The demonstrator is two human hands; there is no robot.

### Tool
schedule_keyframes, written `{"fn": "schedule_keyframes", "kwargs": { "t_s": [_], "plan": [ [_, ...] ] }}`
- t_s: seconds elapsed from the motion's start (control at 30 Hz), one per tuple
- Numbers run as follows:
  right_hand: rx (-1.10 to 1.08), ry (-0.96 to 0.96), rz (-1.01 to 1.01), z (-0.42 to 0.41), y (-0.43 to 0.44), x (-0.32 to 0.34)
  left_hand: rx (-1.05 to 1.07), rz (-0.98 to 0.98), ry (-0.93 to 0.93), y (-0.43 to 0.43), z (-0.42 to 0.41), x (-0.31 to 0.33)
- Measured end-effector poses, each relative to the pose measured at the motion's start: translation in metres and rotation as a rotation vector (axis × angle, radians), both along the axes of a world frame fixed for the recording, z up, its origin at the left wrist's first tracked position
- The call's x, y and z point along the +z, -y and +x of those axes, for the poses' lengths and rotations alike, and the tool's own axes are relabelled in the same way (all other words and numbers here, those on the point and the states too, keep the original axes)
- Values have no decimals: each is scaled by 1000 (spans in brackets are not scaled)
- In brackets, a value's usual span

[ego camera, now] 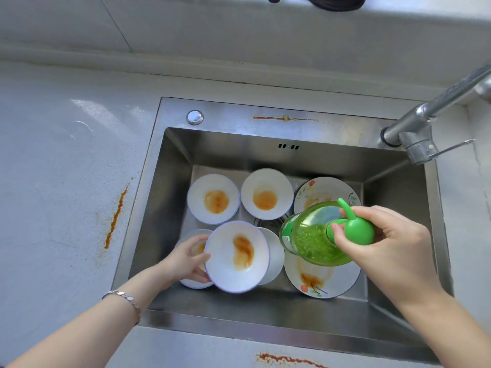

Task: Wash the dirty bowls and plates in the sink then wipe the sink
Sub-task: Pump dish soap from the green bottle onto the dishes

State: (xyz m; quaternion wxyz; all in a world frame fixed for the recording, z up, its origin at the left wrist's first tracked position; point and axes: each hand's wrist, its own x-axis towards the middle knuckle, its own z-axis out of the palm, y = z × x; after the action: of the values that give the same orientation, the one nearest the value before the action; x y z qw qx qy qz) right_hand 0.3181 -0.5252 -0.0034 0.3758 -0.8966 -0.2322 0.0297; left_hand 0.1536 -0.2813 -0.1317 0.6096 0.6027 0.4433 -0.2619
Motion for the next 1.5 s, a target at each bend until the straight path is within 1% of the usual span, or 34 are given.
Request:
{"fn": "schedule_keyframes", "kwargs": {
  "t_s": [0.1, 0.37, 0.67, 0.87, 0.93, 0.97, 1.0, 1.03, 1.07, 1.1, 1.13, 1.2, 1.27, 1.33, 1.4, 1.5],
  "plan": [
    [-3, -2, -1, 0, 6, 3, -70, -9, -58, 9, -5, -11],
    [15, 13, 2, -4, 14, 6, -9, 25, -96, 2, -17, -15],
    [23, 23, 1, -10, 13, 3, -75, 51, -149, 5, -24, -10],
    [34, 9, 16, -13, 10, 7, -46, 59, -167, 5, -26, -8],
    [41, 2, 16, -12, 9, 9, -69, 104, -195, 3, -28, -9],
    [42, 0, 18, -12, 9, 11, -118, 177, -194, 1, -27, -7],
    [42, 1, 19, -12, 8, 12, -177, 289, -165, 0, -25, -5],
    [41, 5, 20, -12, 7, 15, -211, 399, -89, 1, -21, 2],
    [41, 10, 23, -12, 5, 18, -211, 462, 30, 4, -14, 11],
    [44, 13, 26, -12, 3, 21, -206, 462, 171, 10, -5, 23],
    [45, 12, 31, -11, -1, 25, -213, 405, 305, 18, 6, 37],
    [25, -23, 39, -7, -9, 33, -278, 224, 495, 42, 29, 58],
    [-25, -91, 35, 0, -17, 40, -362, 95, 576, 68, 51, 67],
    [-69, -141, 1, 8, -23, 44, -377, 21, 606, 87, 69, 69],
    [-85, -168, -26, 13, -26, 45, -327, 23, 630, 96, 80, 70],
    [-98, -212, 9, 18, -32, 39, -263, 80, 677, 96, 83, 69]
  ]
}}
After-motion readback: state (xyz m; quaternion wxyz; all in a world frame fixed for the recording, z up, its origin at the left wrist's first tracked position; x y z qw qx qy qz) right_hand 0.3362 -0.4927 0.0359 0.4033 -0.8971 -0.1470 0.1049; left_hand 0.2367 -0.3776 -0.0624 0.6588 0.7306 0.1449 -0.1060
